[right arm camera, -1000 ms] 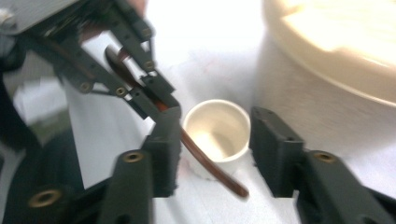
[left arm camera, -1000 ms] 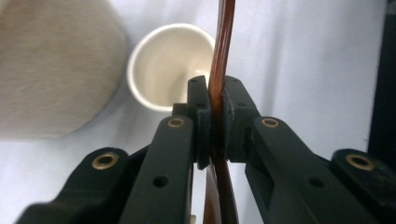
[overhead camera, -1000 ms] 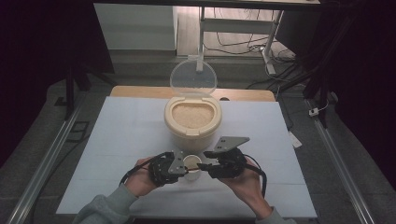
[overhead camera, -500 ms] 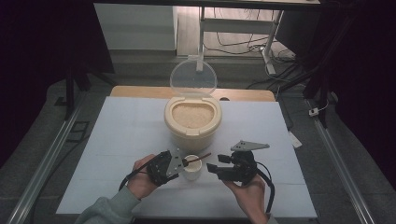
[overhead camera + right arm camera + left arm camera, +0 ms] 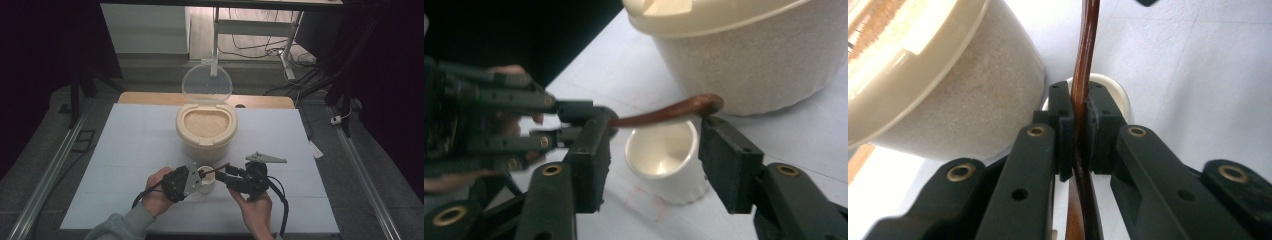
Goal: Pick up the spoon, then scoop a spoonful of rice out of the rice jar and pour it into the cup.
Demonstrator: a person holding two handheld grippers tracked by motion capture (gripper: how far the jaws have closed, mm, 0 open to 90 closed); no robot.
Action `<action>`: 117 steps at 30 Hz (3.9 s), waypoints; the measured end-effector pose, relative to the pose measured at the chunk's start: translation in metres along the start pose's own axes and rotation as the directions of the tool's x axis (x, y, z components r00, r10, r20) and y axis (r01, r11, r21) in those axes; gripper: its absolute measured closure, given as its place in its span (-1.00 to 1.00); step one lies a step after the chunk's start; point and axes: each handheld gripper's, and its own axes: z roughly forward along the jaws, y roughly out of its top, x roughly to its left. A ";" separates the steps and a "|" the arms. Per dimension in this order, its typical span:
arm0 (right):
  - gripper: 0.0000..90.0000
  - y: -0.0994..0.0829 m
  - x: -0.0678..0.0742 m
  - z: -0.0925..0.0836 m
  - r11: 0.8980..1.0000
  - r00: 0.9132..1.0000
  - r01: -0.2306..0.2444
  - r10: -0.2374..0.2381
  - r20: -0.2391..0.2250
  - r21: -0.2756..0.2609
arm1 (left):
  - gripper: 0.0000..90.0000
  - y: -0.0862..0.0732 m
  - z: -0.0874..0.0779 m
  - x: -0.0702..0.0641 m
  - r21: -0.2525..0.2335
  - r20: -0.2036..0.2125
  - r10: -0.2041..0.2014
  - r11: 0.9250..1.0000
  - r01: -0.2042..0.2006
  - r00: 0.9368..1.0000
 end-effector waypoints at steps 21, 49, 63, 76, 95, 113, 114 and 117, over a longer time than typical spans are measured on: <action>0.45 0.001 -0.008 0.006 0.977 0.984 -0.173 0.165 -0.073 -0.125 | 0.78 0.005 0.006 -0.024 0.033 -0.175 0.123 0.992 -0.119 0.977; 0.73 0.001 -0.010 0.009 0.982 0.981 -0.114 0.087 -0.174 -0.151 | 0.53 0.000 0.003 -0.012 -0.010 -0.075 0.032 0.999 -0.033 0.997; 0.82 0.003 -0.014 0.004 0.980 0.982 -0.091 0.058 -0.181 -0.178 | 0.00 -0.022 -0.026 0.016 -0.100 0.085 -0.191 0.975 0.199 0.978; 0.85 0.008 -0.015 -0.001 0.979 0.978 -0.077 0.038 -0.206 -0.187 | -0.09 -0.072 -0.051 0.045 -0.087 0.062 -0.349 0.932 0.353 0.935; 0.85 0.019 -0.025 -0.017 0.972 0.981 -0.053 0.007 -0.195 -0.227 | -0.15 -0.129 -0.045 0.053 -0.004 0.078 -0.478 0.878 0.479 0.875; 0.85 0.038 -0.027 -0.044 0.949 0.979 -0.039 -0.026 -0.203 -0.312 | -0.35 -0.132 -0.040 0.052 0.017 0.102 -0.493 0.870 0.494 0.864; 0.85 0.038 -0.027 -0.044 0.949 0.979 -0.039 -0.026 -0.203 -0.312 | -0.36 -0.132 -0.040 0.052 0.017 0.102 -0.493 0.870 0.494 0.864; 0.85 0.046 -0.027 -0.048 0.943 0.978 -0.039 -0.032 -0.206 -0.331 | -0.37 -0.133 -0.039 0.052 0.024 0.103 -0.493 0.870 0.493 0.864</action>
